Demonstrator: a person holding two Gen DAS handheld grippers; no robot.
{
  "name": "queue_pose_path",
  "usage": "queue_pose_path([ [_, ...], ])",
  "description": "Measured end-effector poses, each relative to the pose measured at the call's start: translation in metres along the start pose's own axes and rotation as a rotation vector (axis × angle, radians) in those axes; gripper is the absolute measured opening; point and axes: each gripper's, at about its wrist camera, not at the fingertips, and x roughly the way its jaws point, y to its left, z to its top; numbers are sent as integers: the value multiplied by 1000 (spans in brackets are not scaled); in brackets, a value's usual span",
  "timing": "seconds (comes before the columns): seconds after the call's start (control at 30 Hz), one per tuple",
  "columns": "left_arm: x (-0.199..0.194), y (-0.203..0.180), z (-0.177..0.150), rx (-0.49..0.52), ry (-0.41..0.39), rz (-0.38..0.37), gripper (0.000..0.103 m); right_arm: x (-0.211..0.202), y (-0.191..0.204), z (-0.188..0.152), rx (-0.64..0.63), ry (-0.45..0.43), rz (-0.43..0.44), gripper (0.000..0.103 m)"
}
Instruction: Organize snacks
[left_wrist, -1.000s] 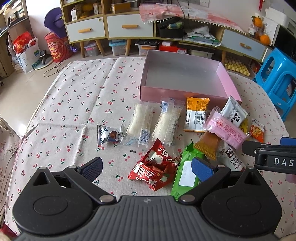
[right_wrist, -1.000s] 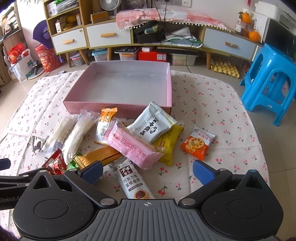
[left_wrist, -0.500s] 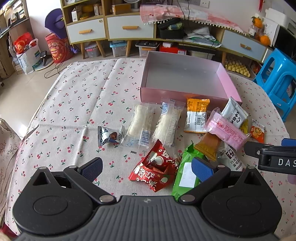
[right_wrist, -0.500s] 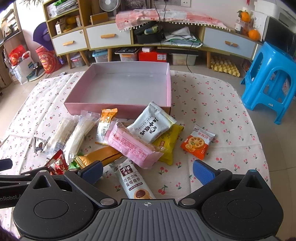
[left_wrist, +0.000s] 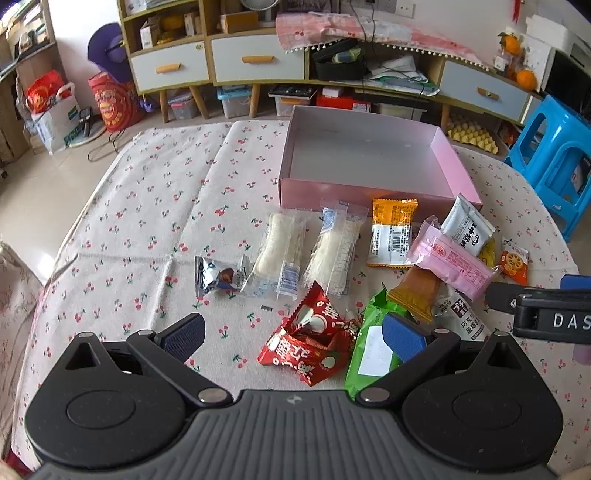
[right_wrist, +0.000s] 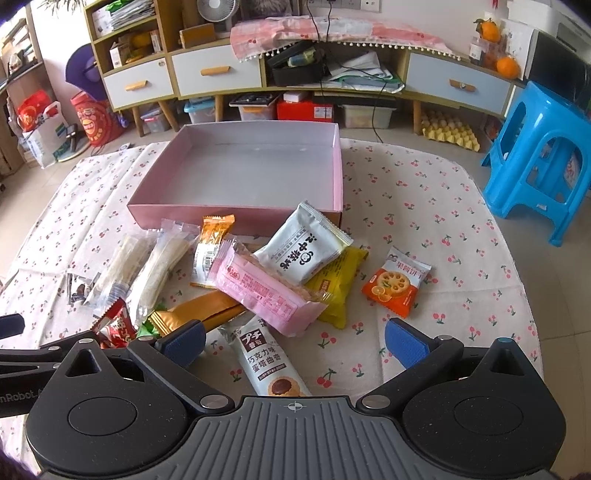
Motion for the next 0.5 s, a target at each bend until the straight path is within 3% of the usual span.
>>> queue_pose_path([
  [0.1, 3, 1, 1, 6, 0, 5, 102, -1, 0, 0, 3, -26, -6, 103],
  [0.27, 4, 9, 3, -32, -3, -87, 100, -4, 2, -6, -53, -121, -44, 103],
  [0.43, 10, 15, 13, -30, 33, -132, 101, 6, -10, 6, -5, -37, 18, 103],
  [0.5, 14, 18, 20, -39, 58, -159, 100, 3, -14, 16, 0, -43, 39, 103],
])
